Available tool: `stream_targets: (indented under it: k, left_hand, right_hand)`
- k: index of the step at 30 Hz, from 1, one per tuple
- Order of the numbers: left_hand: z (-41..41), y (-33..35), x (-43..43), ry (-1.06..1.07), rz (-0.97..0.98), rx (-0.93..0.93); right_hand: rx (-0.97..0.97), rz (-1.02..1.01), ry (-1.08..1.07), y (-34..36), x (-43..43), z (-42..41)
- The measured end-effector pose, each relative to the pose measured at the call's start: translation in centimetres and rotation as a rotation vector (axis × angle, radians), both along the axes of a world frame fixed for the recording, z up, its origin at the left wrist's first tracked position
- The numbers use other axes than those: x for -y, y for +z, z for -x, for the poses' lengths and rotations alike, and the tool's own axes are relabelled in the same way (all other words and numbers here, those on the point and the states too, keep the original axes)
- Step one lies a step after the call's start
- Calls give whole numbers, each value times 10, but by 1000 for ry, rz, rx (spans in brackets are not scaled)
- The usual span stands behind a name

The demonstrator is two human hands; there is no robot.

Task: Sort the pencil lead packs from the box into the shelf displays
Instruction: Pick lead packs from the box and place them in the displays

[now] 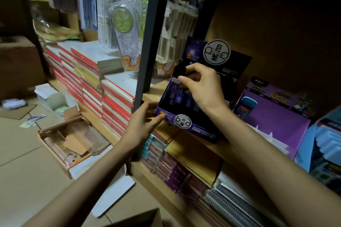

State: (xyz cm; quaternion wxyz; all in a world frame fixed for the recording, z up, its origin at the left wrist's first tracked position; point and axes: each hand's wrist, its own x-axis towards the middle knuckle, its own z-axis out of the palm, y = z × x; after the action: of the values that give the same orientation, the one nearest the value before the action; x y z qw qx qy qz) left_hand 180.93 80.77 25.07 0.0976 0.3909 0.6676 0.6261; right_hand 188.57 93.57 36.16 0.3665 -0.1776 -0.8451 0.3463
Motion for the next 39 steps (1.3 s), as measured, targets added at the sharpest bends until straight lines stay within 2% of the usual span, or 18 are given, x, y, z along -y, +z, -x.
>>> stream_targets:
  k: [6,9,13,20,24,30,35,39]
  left_hand:
    - [-4,2,2,-32,16,54]
    - [-4,2,10,-72,65,37]
    - [-5,4,34,-83,199,-40]
    - [-34,-10,94,-137,504,-156]
    - [-67,-55,123,-108,658,-89]
    - [-116,-167,167,-84,856,110]
    - [-159,-257,209,51,895,288]
    - [-181,-304,244,140,953,318]
  right_hand:
    - [31,65,-103,-14,-2,7]
    - [81,-3,-147,-11,-1,12]
    - [283,-121,-177,-5,5,7]
    - [309,-205,-70,-28,43,-61]
    - [419,-186,52,-75,77,-100]
    - [803,-31,316,-189,116,-144]
    - [1007,244,326,-296,130,-180]
    - [1117,437,315,-364,140,-202]
